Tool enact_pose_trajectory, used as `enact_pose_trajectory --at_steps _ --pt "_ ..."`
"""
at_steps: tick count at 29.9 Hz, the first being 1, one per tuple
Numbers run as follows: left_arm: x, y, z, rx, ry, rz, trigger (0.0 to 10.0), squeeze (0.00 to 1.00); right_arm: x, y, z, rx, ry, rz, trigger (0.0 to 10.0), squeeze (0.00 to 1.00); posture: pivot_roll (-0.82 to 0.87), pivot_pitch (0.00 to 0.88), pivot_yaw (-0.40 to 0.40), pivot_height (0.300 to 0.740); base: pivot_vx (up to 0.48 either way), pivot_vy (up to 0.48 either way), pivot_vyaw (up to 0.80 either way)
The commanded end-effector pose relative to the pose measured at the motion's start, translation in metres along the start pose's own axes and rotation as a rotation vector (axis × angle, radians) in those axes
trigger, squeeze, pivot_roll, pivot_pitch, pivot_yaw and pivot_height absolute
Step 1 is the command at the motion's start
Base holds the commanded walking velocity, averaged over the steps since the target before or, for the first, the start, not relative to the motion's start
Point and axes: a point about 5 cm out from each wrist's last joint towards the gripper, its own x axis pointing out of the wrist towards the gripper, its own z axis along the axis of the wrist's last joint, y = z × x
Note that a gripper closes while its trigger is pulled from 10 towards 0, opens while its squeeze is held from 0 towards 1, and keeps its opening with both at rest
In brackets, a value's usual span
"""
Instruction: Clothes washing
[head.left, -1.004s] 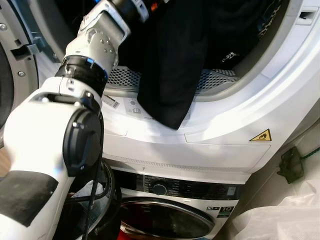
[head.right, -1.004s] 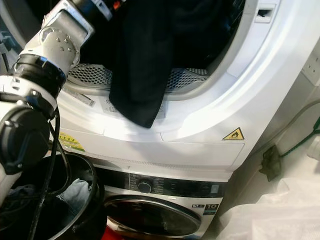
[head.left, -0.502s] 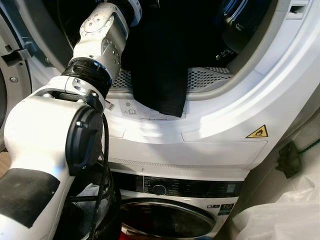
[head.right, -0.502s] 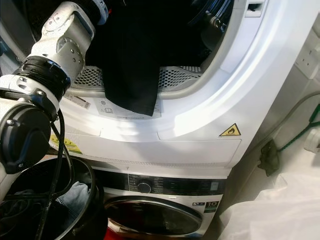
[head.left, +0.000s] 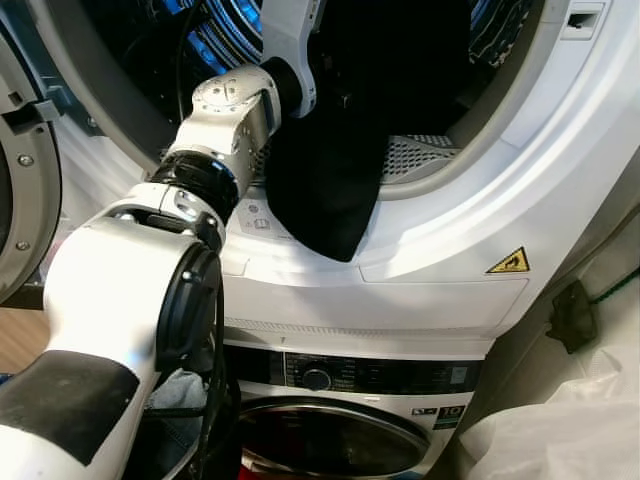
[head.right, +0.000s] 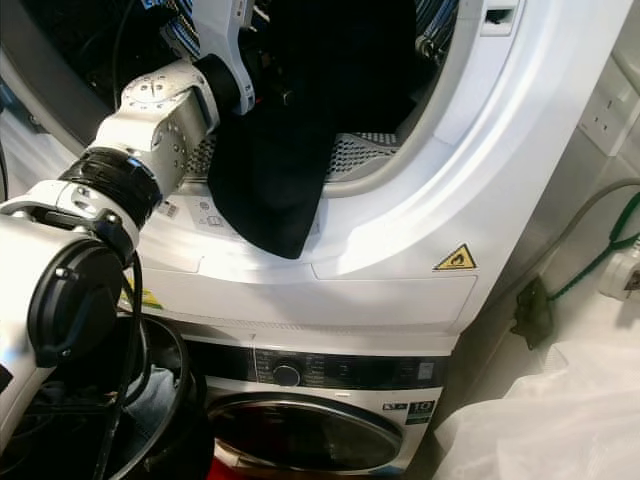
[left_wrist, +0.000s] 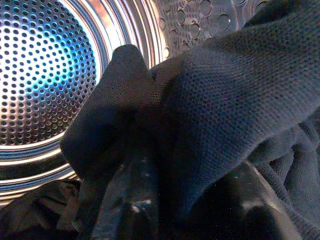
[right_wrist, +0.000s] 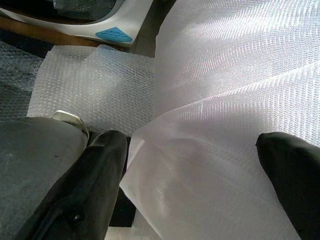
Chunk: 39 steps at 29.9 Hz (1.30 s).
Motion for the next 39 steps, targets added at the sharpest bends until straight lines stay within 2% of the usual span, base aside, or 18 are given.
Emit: enact_pose_trajectory --at_steps 1,6,10,14,19,24,26,28,29,32,33,35,39 --pt "-0.003 0.003 -0.007 0.017 0.062 -0.002 10.0 1.00 -0.003 0.013 -0.002 -0.007 0.012 0.048 10.0 0.00 -0.04 0.026 0.087 0.740 0.000 0.000 0.00" --pt "-0.005 0.010 -0.006 0.050 0.094 0.082 10.0 1.00 -0.002 0.013 0.001 -0.008 0.008 0.051 10.0 0.00 -0.03 0.021 0.087 0.740 0.000 0.000 0.00" --pt "-0.005 0.015 0.000 0.029 0.057 0.130 10.0 1.00 -0.002 0.014 0.003 -0.007 0.004 0.052 10.0 0.00 -0.03 0.019 0.086 0.740 0.000 0.000 0.00" --pt "-0.008 0.025 0.009 0.007 -0.002 0.232 10.0 1.00 -0.002 0.013 0.004 -0.008 0.002 0.053 10.0 0.00 -0.04 0.019 0.085 0.740 0.000 0.000 0.00" --pt "-0.009 0.027 0.015 -0.014 -0.045 0.243 10.0 1.00 -0.002 0.013 0.003 -0.009 0.004 0.050 10.0 0.00 -0.04 0.021 0.085 0.740 0.000 0.000 0.00" --pt "-0.010 0.030 0.022 -0.079 -0.120 0.264 10.0 1.00 -0.002 0.012 0.003 -0.011 0.004 0.049 10.0 0.00 -0.03 0.022 0.083 0.740 0.000 0.000 0.00" --pt "-0.008 0.024 0.018 -0.073 -0.090 0.186 10.0 1.00 -0.002 0.013 0.003 -0.013 0.003 0.052 10.0 0.00 -0.03 0.024 0.083 0.740 0.000 0.000 0.00" --pt "-0.005 0.009 0.008 -0.045 -0.024 -0.011 10.0 1.00 -0.002 0.013 0.004 -0.011 0.002 0.052 10.0 0.00 -0.03 0.022 0.084 0.740 0.000 0.000 0.00" --pt "-0.005 0.000 0.002 -0.004 0.010 -0.159 10.0 1.00 -0.002 0.013 0.004 -0.011 0.001 0.052 10.0 0.00 -0.03 0.023 0.085 0.740 0.000 0.000 0.00" --pt "-0.006 -0.002 0.004 0.017 -0.002 -0.198 10.0 1.00 -0.002 0.013 0.004 -0.010 0.001 0.051 10.0 0.00 -0.03 0.023 0.084 0.740 0.000 0.000 0.00" --pt "-0.006 0.015 0.017 0.014 -0.059 0.049 10.0 1.00 -0.002 0.013 0.004 -0.012 0.002 0.052 10.0 0.00 -0.03 0.026 0.083 0.740 0.000 0.000 0.00" --pt "-0.011 0.032 0.029 0.007 -0.111 0.272 10.0 1.00 -0.002 0.014 0.004 -0.015 0.002 0.053 10.0 0.00 -0.03 0.024 0.083 0.740 0.000 0.000 0.00" --pt "-0.017 0.044 0.043 -0.021 -0.194 0.379 10.0 1.00 -0.002 0.014 0.004 -0.015 0.001 0.054 10.0 0.00 -0.03 0.024 0.083 0.740 0.000 0.000 0.00"
